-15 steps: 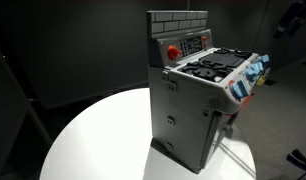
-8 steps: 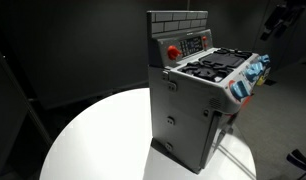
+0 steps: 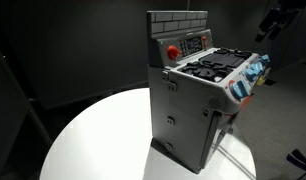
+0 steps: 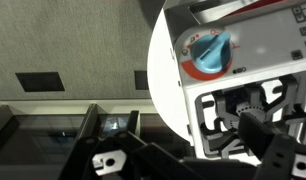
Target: Press the top right orange button on the stove
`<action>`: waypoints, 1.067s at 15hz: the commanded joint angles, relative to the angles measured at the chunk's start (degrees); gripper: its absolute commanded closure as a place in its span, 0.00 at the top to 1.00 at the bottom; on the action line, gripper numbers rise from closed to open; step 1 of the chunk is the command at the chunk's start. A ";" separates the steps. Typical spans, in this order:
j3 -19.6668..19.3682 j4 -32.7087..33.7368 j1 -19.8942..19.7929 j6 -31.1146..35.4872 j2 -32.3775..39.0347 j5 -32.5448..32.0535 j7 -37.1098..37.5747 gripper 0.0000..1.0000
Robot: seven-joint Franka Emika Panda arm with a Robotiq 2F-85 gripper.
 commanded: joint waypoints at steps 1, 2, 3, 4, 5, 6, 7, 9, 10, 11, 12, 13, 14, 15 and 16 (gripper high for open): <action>0.99 2.09 1.19 4.28 3.67 1.50 -0.63 1.00; 1.31 2.44 1.66 5.71 4.64 1.81 -0.81 1.00; 1.63 2.96 2.17 7.08 5.73 2.05 -1.01 1.00; 2.09 3.38 2.35 8.33 6.64 1.67 -0.58 1.00; 2.42 3.90 2.68 9.29 7.55 1.70 -0.73 1.00; 2.74 4.65 2.91 10.12 8.62 1.66 -0.74 1.00; 3.07 5.37 2.99 10.99 9.67 1.32 -0.41 1.00; 3.60 7.04 3.10 12.31 11.72 1.26 -0.38 1.00; 3.80 7.83 3.11 12.87 12.63 1.21 -0.43 1.00; 3.99 8.65 3.07 13.24 13.46 1.11 -0.30 1.00; 4.14 9.60 3.11 13.62 14.37 1.45 -0.53 1.00; 4.31 10.39 3.15 13.86 15.15 1.68 -0.72 1.00; 4.53 11.24 3.18 14.13 15.88 1.73 -0.78 1.00; 4.73 11.97 3.22 14.29 16.51 1.94 -0.94 1.00; 4.95 12.69 3.26 14.33 17.07 2.13 -1.08 1.00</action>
